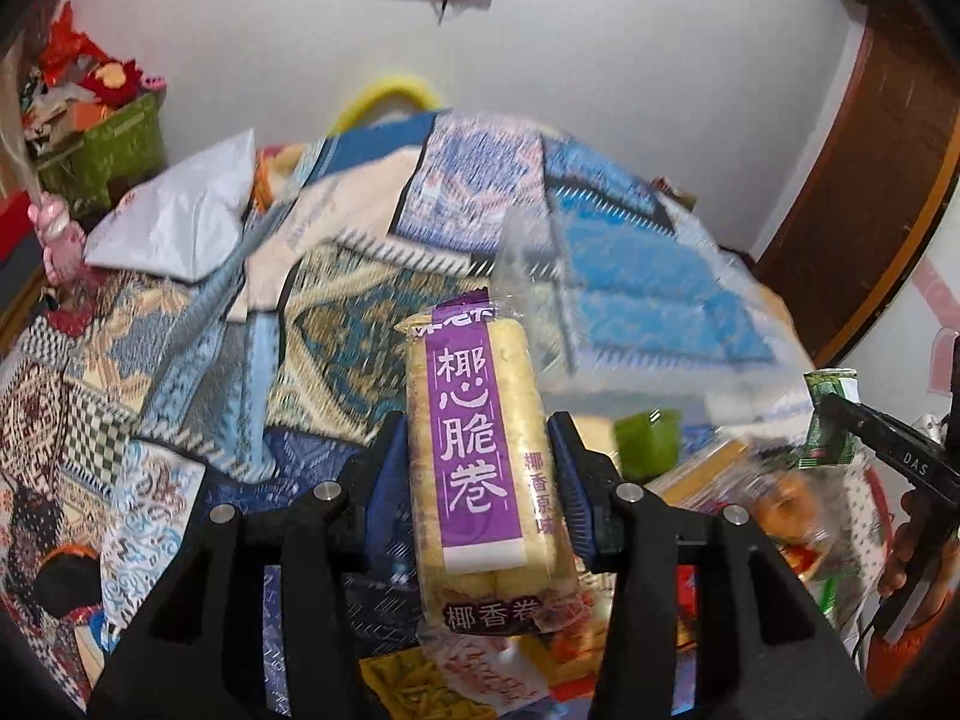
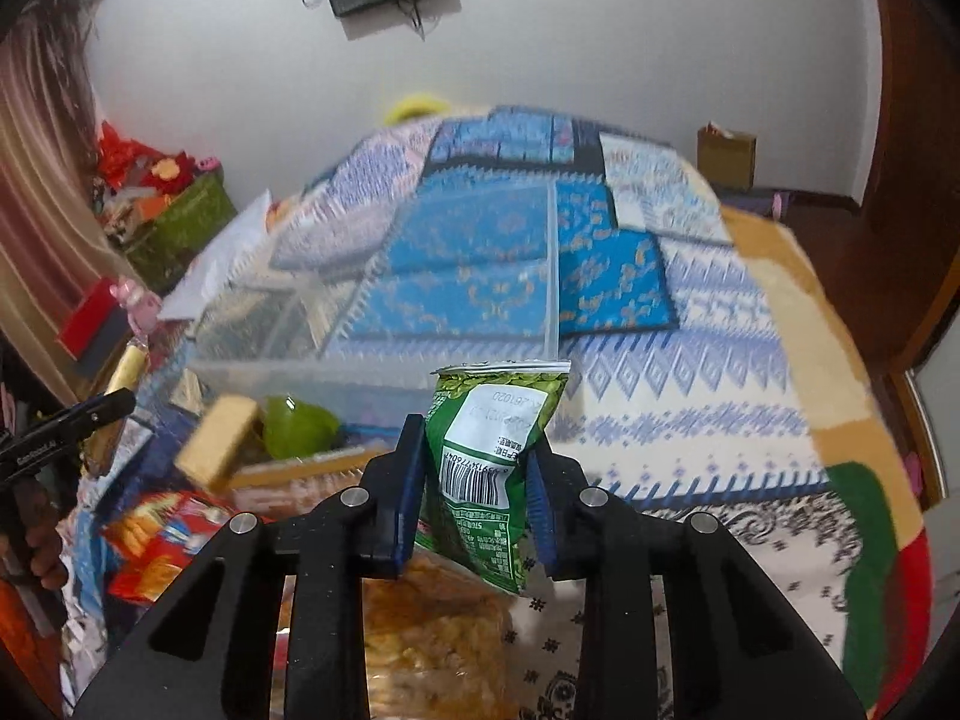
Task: Organize snacks
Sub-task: 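Place the coconut roll in the clear box with the left tool while the right drops the green bag in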
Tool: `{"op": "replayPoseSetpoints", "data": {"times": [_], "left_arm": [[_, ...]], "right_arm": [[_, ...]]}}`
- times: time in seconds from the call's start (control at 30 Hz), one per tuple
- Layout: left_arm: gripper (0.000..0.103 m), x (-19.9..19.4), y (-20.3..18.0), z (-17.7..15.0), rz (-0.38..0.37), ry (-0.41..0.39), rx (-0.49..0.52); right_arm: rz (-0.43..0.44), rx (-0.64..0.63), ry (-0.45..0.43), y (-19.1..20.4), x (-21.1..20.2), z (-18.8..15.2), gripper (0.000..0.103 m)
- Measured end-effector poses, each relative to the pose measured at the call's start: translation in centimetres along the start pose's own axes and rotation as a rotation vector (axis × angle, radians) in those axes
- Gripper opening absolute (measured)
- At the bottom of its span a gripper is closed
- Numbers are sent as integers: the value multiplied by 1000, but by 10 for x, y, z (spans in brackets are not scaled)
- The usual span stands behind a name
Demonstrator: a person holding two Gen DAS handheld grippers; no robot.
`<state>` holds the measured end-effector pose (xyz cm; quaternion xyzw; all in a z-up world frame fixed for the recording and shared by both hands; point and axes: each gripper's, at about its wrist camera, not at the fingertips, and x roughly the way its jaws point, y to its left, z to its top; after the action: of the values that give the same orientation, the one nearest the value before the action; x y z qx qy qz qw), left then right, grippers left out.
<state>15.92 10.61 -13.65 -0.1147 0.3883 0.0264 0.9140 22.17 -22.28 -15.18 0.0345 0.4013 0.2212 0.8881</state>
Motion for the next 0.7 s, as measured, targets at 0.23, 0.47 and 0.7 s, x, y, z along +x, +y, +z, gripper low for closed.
{"op": "replayPoseSetpoints", "data": {"times": [0.23,0.47,0.7], "left_arm": [[46,-4,-27,28,-36,-55,26],[46,14,-55,53,-56,-74,70],[46,49,-72,68,-56,-39,98]], "right_arm": [[7,-17,-86,8,-17,21,28],[24,-20,-123,12,-14,39,28],[44,-14,-117,13,9,56,28]]}}
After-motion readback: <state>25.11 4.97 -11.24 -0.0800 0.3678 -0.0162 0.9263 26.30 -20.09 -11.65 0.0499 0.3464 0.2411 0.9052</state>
